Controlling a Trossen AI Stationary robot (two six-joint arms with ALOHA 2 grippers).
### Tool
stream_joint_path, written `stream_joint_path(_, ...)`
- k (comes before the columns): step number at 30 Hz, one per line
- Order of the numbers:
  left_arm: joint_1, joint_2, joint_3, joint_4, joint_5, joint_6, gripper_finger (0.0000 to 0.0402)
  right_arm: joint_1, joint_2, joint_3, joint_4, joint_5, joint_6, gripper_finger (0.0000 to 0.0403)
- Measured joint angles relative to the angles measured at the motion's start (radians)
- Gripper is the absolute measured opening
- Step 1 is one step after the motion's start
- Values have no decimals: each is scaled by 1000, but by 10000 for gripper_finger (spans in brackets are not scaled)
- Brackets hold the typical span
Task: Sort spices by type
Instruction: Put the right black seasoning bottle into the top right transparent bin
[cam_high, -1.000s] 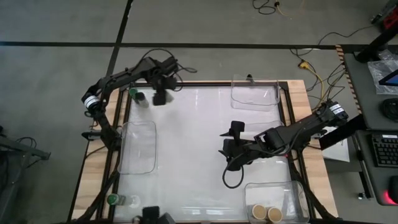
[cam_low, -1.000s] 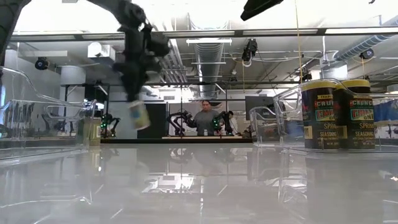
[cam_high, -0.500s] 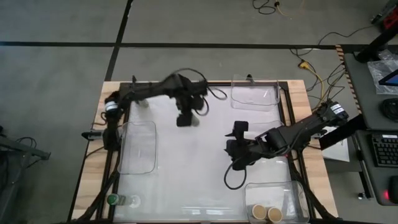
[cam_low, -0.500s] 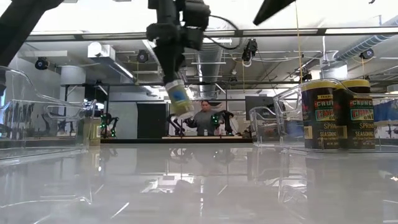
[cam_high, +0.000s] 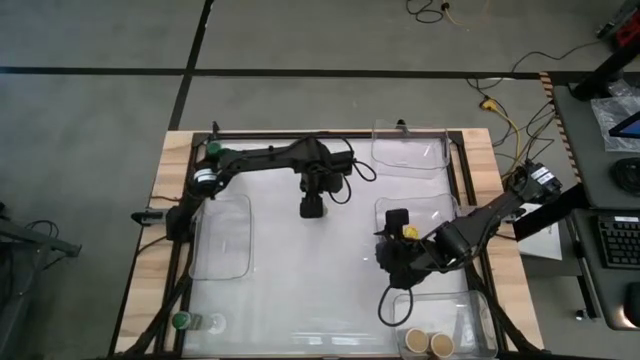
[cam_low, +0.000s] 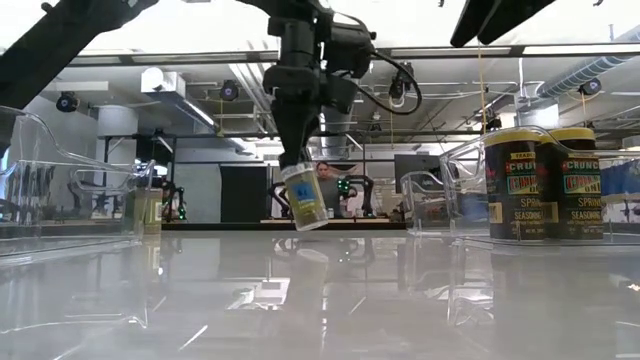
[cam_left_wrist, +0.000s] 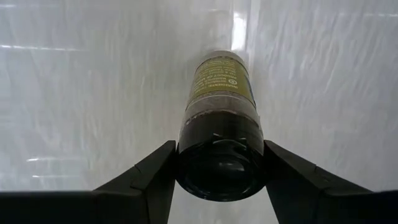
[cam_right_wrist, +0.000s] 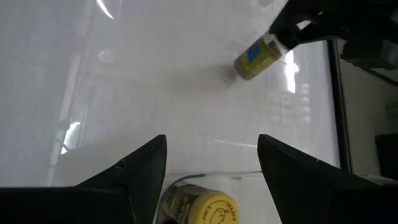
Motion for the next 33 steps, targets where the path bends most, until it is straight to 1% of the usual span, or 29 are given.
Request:
stream_joint_path(5,-14,1,-10,12,0,-43,194,-1,0,0,4,6,-46,251)
stream_joint_path(10,-24,2,-16,32,0,-55,196,-1,0,-1,26,5,-87,257)
stream_joint_path(15,-27,2,-16,35,0,-55,197,-1,0,-5,29,5,-61,256)
stream_joint_path(25,-28,2,-16,63,-1,-63,198,-1,0,-7,49,5,-60,246)
stream_joint_path(33,-29,2,-17,72,-1,-63,198,-1,0,-8,60,5,-65,260)
